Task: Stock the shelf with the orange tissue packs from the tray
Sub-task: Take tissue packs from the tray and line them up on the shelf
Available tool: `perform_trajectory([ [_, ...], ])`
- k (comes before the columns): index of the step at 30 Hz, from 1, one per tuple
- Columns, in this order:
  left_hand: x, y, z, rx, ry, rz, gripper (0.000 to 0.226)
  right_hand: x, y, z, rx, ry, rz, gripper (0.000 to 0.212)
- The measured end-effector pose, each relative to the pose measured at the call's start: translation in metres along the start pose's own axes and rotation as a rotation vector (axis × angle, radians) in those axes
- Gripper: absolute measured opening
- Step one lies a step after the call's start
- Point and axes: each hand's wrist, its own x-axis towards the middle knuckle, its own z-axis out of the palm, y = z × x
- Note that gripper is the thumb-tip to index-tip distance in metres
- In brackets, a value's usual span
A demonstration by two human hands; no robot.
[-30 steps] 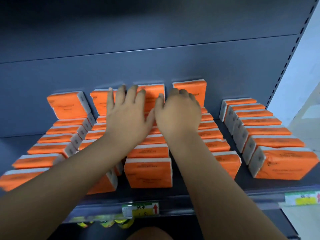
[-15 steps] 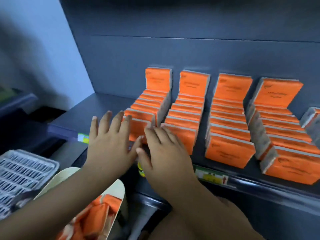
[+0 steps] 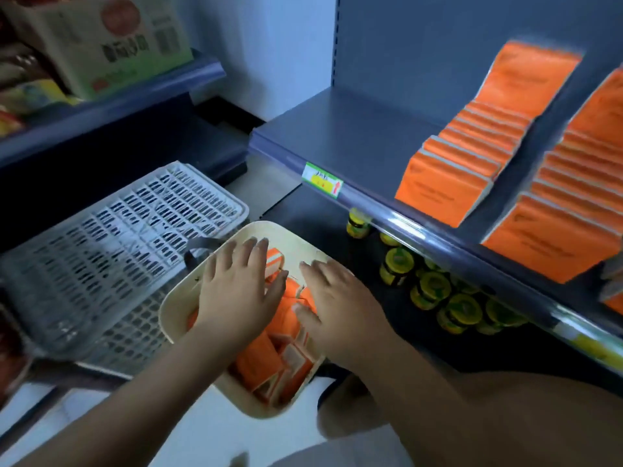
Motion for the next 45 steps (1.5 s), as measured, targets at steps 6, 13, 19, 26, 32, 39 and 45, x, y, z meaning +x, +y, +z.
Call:
perform_trajectory([
  [6, 0.000, -0.034, 0.047, -0.130, -0.201, -0.114, 0.059, 0.028, 0.016, 0.024, 0.054, -0.303, 0.145, 0.038],
  [13, 0.008, -0.058, 0.109, -0.155, -0.560, -0.323, 0.088, 0.088, 0.025, 0.060, 0.171, -0.573, 0.274, 0.028],
  [19, 0.007, -0.075, 0.150, 0.035, -0.793, -0.282, 0.110, 0.143, 0.028, 0.138, 0.366, -0.673, 0.301, 0.030],
  [26, 0.001, -0.092, 0.185, -0.100, -0.798, -0.326, 0.069, 0.168, 0.038, 0.216, 0.677, -0.670, 0.692, 0.047],
  [32, 0.015, -0.095, 0.168, -0.390, -0.546, -0.487, 0.037, 0.163, 0.049, 0.219, 0.848, -0.247, 0.855, 0.028],
  [39, 0.016, -0.100, 0.127, -0.784, -0.367, -0.650, 0.032, 0.143, 0.038, 0.154, 0.800, -0.294, 0.374, 0.124],
  [45, 0.017, -0.084, 0.081, -1.216, -0.260, -0.759, 0.024, 0.113, 0.032, 0.043, 0.788, -0.103, 0.280, 0.077],
])
